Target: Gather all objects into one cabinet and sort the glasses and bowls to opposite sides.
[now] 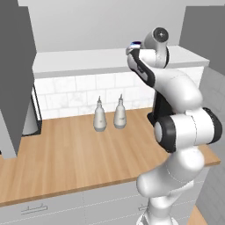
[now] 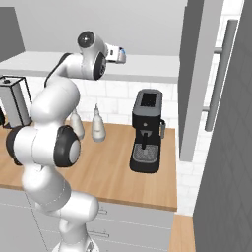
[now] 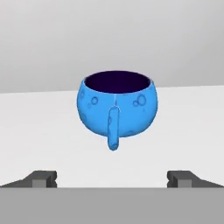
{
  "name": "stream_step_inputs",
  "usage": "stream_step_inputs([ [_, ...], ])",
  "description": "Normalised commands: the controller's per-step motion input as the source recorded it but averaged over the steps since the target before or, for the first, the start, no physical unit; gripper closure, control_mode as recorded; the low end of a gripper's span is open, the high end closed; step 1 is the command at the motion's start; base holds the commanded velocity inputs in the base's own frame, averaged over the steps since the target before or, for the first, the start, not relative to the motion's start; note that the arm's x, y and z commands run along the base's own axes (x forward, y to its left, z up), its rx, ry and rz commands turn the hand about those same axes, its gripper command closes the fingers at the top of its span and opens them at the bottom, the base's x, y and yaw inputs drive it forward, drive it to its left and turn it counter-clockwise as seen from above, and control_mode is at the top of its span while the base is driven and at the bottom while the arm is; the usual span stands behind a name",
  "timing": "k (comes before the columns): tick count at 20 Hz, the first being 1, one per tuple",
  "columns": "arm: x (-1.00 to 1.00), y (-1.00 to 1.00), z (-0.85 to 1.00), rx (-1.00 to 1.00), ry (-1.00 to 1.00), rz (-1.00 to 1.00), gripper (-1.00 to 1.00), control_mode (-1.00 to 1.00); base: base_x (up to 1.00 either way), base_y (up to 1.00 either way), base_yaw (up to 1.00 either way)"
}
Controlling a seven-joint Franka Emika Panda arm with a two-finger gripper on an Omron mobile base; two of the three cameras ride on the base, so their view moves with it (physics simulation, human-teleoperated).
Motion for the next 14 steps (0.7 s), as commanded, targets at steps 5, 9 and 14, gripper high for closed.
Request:
stream_step_inputs([
  [5, 0.37, 0.00, 0.00, 0.00, 0.00, 0.00, -1.00, -1.00, 0.00, 0.00, 0.00],
  [9, 0.31, 0.00, 0.00, 0.00, 0.00, 0.00, -1.00, -1.00, 0.00, 0.00, 0.00],
  [14, 0.13, 0.00, -0.02, 0.00, 0.01, 0.00, -1.00, -1.00, 0.00, 0.00, 0.00],
])
